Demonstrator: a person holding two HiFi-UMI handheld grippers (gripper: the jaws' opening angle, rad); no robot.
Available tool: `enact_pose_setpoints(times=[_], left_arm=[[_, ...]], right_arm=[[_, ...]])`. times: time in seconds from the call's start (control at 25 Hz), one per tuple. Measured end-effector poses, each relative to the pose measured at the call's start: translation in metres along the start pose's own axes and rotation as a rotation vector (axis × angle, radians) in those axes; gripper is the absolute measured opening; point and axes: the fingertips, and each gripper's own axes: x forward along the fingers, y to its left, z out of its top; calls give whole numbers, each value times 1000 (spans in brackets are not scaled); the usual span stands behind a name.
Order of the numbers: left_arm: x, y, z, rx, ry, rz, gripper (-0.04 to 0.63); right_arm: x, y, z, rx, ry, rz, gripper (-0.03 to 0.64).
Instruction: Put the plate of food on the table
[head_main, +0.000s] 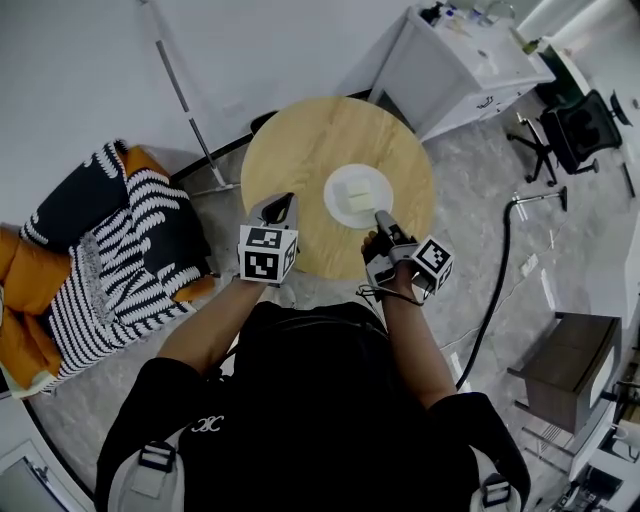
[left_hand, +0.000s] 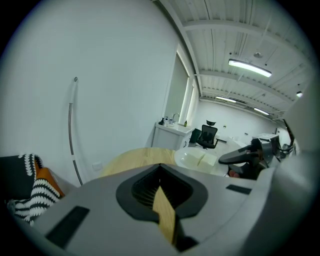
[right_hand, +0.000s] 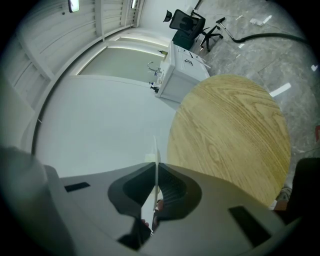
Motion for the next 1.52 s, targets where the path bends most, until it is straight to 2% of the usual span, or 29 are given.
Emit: enact_pose_setpoints(times=[0.16,0.36,0.72,0.96,1.28,1.52], left_arm=[[2,8,-3,14,11,12,9],[7,13,-4,-31,9,55,9],[1,6,-5,-108,-27,177,9],[-7,-1,0,-117,-79,159,9],[-12,5,-3,-120,-55,207,9],[-12,4,-9,-154,-42,219,9]], right_arm=[[6,-5,3,1,4,-14,23],[18,-10,20,-19,37,-3,23],[37,-36,54,-64,196,44,21],[53,-61,47,-77,316,56,23],[77,-101,37,-30,404,6,27],[91,-116,31,-10,454,-14,28]])
